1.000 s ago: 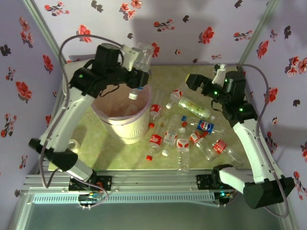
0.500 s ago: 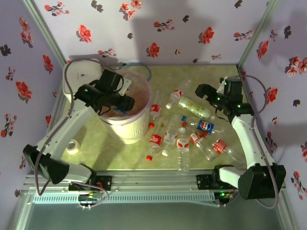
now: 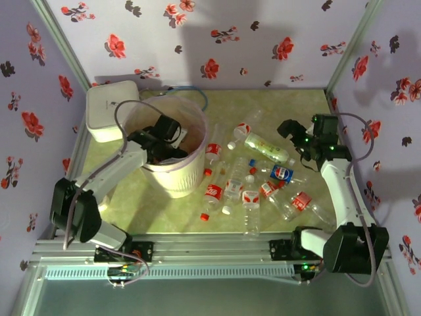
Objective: Put the plastic bottles in the bin
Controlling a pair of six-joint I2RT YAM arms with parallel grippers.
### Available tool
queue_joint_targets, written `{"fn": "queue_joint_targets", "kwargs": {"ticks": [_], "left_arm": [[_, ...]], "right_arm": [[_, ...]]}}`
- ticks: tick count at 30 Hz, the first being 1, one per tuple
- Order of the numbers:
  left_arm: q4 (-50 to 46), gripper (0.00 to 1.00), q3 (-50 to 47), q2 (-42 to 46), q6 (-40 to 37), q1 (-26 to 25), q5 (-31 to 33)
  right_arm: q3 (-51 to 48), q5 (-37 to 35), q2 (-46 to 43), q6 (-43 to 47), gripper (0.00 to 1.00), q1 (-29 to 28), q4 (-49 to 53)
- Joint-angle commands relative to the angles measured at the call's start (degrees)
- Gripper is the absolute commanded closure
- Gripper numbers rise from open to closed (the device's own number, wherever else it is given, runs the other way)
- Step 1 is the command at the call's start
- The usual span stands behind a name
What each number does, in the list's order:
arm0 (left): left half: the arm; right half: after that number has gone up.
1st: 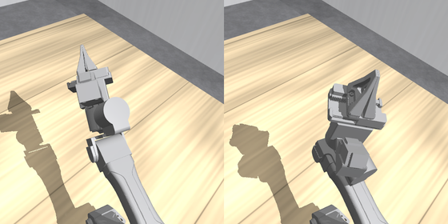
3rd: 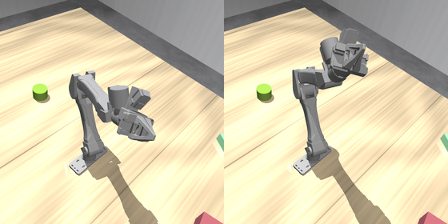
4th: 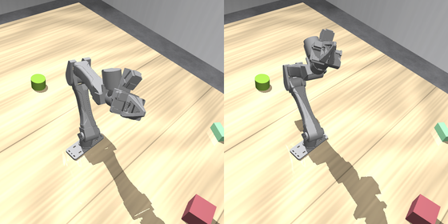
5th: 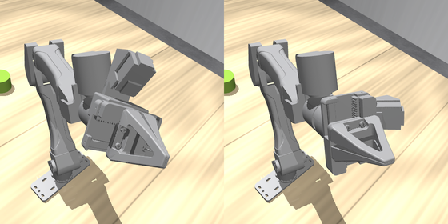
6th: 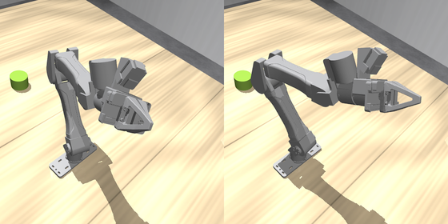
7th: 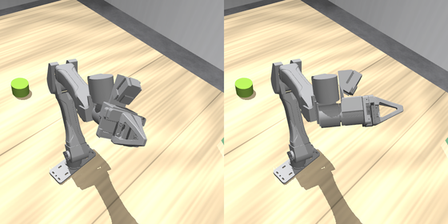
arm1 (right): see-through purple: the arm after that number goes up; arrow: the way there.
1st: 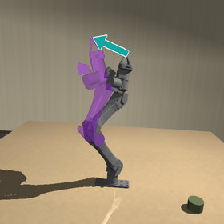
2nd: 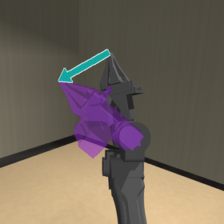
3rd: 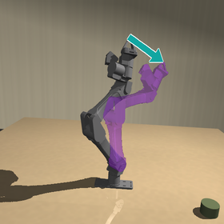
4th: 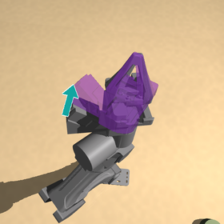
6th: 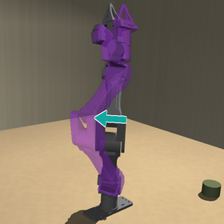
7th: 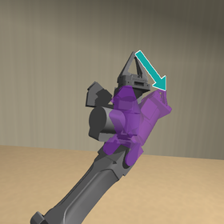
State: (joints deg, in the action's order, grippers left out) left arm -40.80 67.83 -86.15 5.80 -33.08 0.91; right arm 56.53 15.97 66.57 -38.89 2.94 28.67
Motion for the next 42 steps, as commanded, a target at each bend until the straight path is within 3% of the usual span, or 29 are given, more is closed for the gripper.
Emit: {"fn": "queue_joint_targets", "kwargs": {"ticks": [1, 9, 12, 14, 19, 24, 28, 37, 42], "left_arm": [[6.71, 0.78, -2.54, -2.36, 0.39, 0.12, 1.42], [18.01, 0.79, -8.12, -6.99, 1.32, -0.27, 4.77], [19.89, 0.73, -8.93, -8.19, 1.24, -0.41, 5.24], [19.83, 0.64, -8.97, -8.43, 1.21, -0.41, 5.33], [16.58, 0.23, -7.32, -6.39, 0.39, -0.42, 5.42], [10.83, 0.02, -3.40, -3.24, -0.69, -0.89, 7.08], [5.16, 0.00, 0.70, 0.00, -1.17, -1.76, 9.98], [-4.98, 0.00, 11.07, 4.22, 0.74, -2.61, 12.45], [-8.44, 0.00, 16.11, 4.60, -2.38, -2.52, 14.21]], "right_arm": [[-1.96, -6.27, 0.32, -7.34, 0.01, 1.00, 2.28], [-5.93, -8.99, 1.52, -20.47, 0.01, 1.72, 3.39], [-7.02, -9.91, 0.96, -22.31, 0.01, 1.77, 3.74], [-7.23, -10.71, 0.14, -22.76, 0.01, 1.81, 4.47], [-5.63, -14.19, -1.83, -21.31, 0.01, 1.81, 8.55], [-3.78, -15.47, -1.84, -19.82, 0.01, 1.89, 12.14], [-1.48, -15.40, -1.39, -19.01, 0.01, 1.89, 17.34], [7.05, -23.07, -2.21, -15.45, 0.01, 1.89, 44.08], [6.99, -19.64, -4.31, -18.98, 0.04, 1.89, 54.02]]}}
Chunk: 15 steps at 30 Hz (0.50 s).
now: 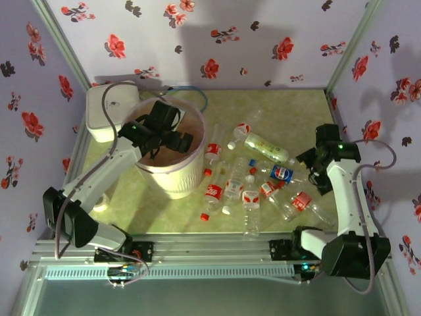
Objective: Put the plastic bottles in the bin
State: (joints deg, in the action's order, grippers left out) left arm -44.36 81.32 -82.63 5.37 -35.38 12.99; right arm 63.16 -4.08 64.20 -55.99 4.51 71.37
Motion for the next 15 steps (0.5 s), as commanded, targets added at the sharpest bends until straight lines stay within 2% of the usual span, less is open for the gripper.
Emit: {"fn": "queue_joint_targets", "kwargs": {"ticks": [1, 4, 7, 15], "left_arm": [[-5.27, 0.00, 3.28, 0.90, -2.43, -0.22, 2.12], [-5.87, 0.00, 4.26, 0.93, -3.17, -0.22, 2.04], [-5.59, 0.00, 3.57, 2.21, -3.17, -0.22, 1.68], [-0.03, 0.00, -2.71, 9.28, -0.09, -0.22, -3.65]], "right_arm": [[-0.48, 2.00, -2.79, -3.68, 0.04, 0.32, 12.38], [-3.95, 5.74, -5.65, -8.90, 0.05, 0.32, 13.60], [-6.87, 5.98, -8.11, -13.75, 0.06, 0.32, 13.67], [-10.79, -0.56, -8.35, -19.52, 0.06, 0.50, 8.93]]}}
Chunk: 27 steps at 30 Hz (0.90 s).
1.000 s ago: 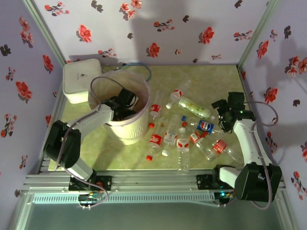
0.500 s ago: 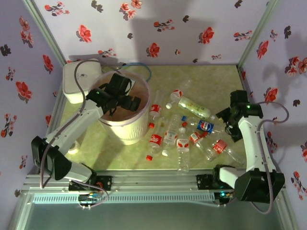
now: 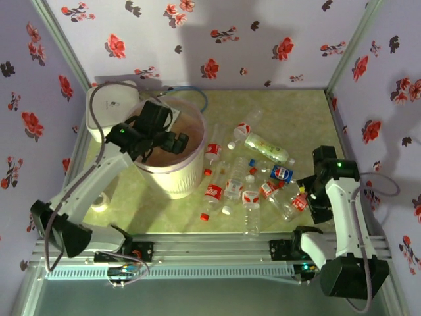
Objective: Put the plastic bottles in the bin
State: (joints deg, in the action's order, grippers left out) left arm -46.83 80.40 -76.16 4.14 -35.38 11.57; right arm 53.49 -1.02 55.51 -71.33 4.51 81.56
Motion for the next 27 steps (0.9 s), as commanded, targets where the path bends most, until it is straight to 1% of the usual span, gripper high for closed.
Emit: {"fn": "queue_joint_targets", "kwargs": {"ticks": [1, 5, 11, 14, 16, 20, 23, 27], "left_arm": [[2.91, 0.00, -2.19, 3.47, 1.35, -0.22, -2.41], [2.88, 0.00, -2.53, 5.16, 1.50, -0.22, -2.32], [3.43, 0.00, -3.06, 6.90, 1.35, 0.03, -2.38], [3.25, 0.00, -3.21, 6.95, 1.58, 0.13, -2.34], [3.45, 0.00, -3.49, 6.95, 1.79, 0.30, -2.34], [3.85, 0.00, -3.43, 6.31, 1.75, 0.72, -2.32], [3.85, 0.00, -2.85, 5.65, 1.75, 0.75, -2.34], [3.67, 0.00, -2.15, 5.58, 1.68, 0.83, -2.30]], "right_arm": [[-1.73, -3.64, 1.10, -4.35, 0.05, 0.70, -2.26], [-4.10, -4.82, 3.04, -6.17, 0.05, 2.29, -5.43], [-8.02, -7.81, 1.17, -8.24, 0.06, 5.22, -11.48], [-10.52, -6.46, 2.54, -7.81, 0.06, 7.77, -12.09], [-12.14, -7.05, 2.78, -8.52, 0.07, 8.56, -12.81], [-14.91, -7.62, 2.59, -9.33, 0.09, 9.59, -18.65], [-16.25, -10.39, 5.01, -7.65, 0.09, 10.99, -21.80], [-18.93, -8.64, 8.62, -6.59, 0.11, 13.80, -27.26]]}}
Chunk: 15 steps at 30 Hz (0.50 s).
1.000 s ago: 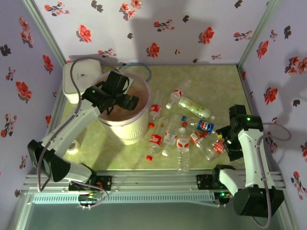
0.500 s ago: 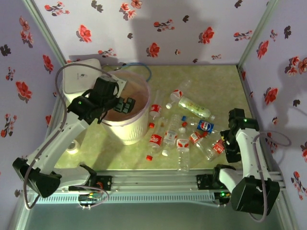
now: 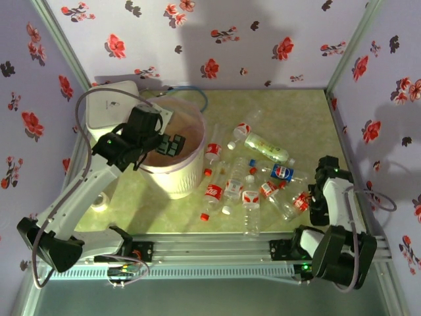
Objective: Put the plastic bottles in the bin
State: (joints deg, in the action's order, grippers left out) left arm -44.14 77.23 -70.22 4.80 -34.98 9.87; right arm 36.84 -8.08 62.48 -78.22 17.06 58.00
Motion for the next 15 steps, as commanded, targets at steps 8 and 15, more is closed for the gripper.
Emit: {"fn": "queue_joint_targets", "kwargs": {"ticks": [8, 15], "left_arm": [[1.14, 0.00, 2.17, -0.88, 1.27, 0.44, -0.63], [0.90, 0.00, 4.34, -1.24, 0.79, 0.44, -0.61]], "right_arm": [[-2.55, -3.28, 1.43, 1.92, 0.30, 2.73, -6.60], [1.28, -6.81, -5.25, 4.06, 0.38, 3.23, -2.06]]}}
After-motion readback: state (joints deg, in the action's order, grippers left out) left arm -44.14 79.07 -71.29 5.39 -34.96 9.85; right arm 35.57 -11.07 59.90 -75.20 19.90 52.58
